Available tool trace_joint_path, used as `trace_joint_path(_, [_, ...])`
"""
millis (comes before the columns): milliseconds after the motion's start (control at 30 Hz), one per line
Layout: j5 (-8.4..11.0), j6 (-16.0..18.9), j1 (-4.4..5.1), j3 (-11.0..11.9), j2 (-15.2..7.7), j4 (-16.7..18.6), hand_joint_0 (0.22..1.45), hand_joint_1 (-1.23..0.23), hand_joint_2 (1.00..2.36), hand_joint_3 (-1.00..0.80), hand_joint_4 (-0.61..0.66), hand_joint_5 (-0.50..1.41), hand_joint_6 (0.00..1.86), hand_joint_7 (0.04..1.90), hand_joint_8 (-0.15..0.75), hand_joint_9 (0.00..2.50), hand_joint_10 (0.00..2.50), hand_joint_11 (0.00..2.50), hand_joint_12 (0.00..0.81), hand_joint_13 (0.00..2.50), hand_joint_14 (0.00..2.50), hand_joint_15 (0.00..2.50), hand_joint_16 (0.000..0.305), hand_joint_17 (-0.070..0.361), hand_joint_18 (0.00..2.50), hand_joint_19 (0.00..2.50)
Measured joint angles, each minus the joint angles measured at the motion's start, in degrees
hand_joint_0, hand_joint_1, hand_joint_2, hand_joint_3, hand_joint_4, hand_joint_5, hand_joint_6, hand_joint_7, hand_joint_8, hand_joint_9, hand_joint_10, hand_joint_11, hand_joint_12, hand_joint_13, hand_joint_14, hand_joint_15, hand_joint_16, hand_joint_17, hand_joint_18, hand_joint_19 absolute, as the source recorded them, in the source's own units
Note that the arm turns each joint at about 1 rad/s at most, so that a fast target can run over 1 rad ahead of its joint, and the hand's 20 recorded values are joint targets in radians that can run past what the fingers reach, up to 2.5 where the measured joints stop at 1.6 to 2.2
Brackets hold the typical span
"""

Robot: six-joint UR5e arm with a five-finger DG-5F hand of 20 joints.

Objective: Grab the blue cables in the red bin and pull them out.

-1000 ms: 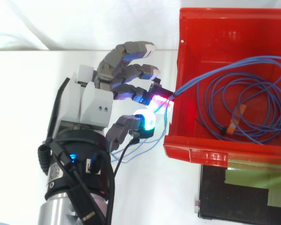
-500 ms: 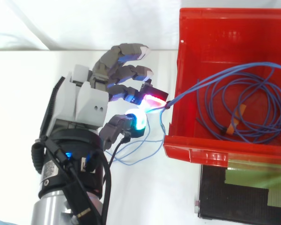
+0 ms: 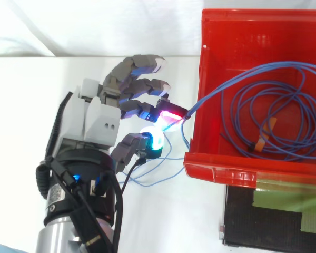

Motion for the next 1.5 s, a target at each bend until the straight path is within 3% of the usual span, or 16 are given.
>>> trace_joint_path(233, [-0.08, -0.2, -0.06, -0.1, 0.0, 0.0, 0.87, -0.81, 1.00, -1.00, 0.04, 0.99, 0.02, 0.72, 0.324, 0.87, 0.02, 0.61, 0.344, 0.60, 0.02, 0.59, 0.042, 0.094, 0.51, 0.66])
trace_joint_path(500, [-0.02, 0.1, -0.01, -0.6, 0.0, 0.0, 0.89, -0.81, 1.00, -1.00, 0.14, 1.05, 0.01, 0.77, 0.325, 0.88, 0.01, 0.60, 0.342, 0.61, 0.02, 0.58, 0.041, 0.092, 0.52, 0.66])
trace_joint_path(767, [-0.15, 3.2, 0.44, -0.7, 0.0, 0.0, 0.93, -0.81, 1.00, -1.00, 0.16, 1.06, 0.07, 0.77, 0.327, 0.88, 0.01, 0.60, 0.343, 0.62, 0.02, 0.58, 0.041, 0.092, 0.53, 0.66])
trace_joint_path(900, [-0.17, 6.8, 0.89, -0.7, 0.0, 0.0, 0.93, -0.81, 1.00, -1.00, 0.16, 1.05, 0.12, 0.75, 0.324, 0.88, 0.02, 0.60, 0.343, 0.62, 0.02, 0.58, 0.041, 0.092, 0.53, 0.66])
trace_joint_path(1500, [-0.95, 30.2, 3.34, -0.7, 0.0, -0.1, 0.94, -0.83, 1.00, -1.00, 0.15, 1.01, 0.22, 0.73, 0.322, 0.87, 0.02, 0.60, 0.341, 0.62, 0.02, 0.57, 0.041, 0.092, 0.54, 0.65])
